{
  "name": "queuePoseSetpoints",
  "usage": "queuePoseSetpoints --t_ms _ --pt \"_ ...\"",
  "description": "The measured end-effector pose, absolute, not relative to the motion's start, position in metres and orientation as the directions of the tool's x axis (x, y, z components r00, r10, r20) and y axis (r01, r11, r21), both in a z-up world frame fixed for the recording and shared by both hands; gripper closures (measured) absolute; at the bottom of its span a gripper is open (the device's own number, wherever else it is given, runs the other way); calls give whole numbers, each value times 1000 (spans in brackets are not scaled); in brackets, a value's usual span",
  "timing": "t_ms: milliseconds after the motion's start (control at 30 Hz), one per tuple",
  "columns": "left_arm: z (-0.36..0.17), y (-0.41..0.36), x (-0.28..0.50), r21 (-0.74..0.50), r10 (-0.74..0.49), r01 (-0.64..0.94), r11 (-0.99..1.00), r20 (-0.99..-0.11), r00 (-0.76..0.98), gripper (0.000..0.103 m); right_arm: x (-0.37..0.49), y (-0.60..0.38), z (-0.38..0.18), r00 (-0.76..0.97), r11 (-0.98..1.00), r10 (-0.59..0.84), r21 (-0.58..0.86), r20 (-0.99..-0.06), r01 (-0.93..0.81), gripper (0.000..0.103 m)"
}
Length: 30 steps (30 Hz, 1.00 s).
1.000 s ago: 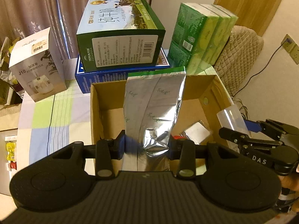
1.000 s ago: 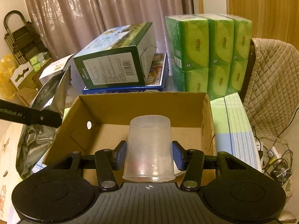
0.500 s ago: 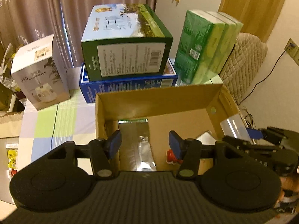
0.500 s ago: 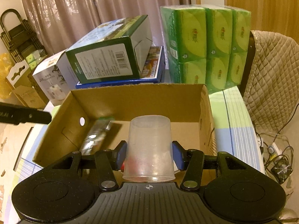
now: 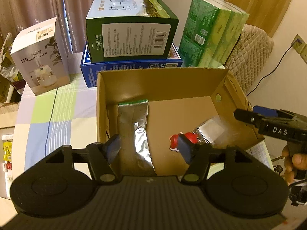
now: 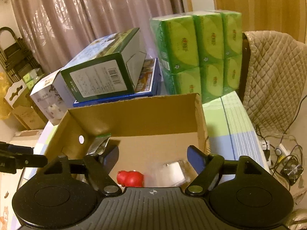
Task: Organize objects
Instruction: 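Carry the cup and foil bag into the box and open both tools, then move both tools back toward the black box and cables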
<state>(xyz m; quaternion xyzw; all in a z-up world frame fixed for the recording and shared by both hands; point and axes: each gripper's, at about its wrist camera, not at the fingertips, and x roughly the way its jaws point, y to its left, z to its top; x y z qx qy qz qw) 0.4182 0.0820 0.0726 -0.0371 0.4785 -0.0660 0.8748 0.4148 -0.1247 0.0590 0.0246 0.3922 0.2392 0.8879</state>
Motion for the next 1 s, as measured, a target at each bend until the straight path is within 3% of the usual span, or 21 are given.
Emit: queuePoseSetpoints --t_ms 267,600,1000 --pt "68 79 388 -118 -147 88 989 -825 546 26 388 -146 70 575 885 446 243 -686 -397 27" --pt "82 82 318 -135 -136 44 990 -810 571 24 319 -178 94 592 888 443 237 -673 -395 27" --pt "82 65 214 -139 -103 -18 990 -808 581 20 206 -221 82 573 884 443 228 -690 -409 27"
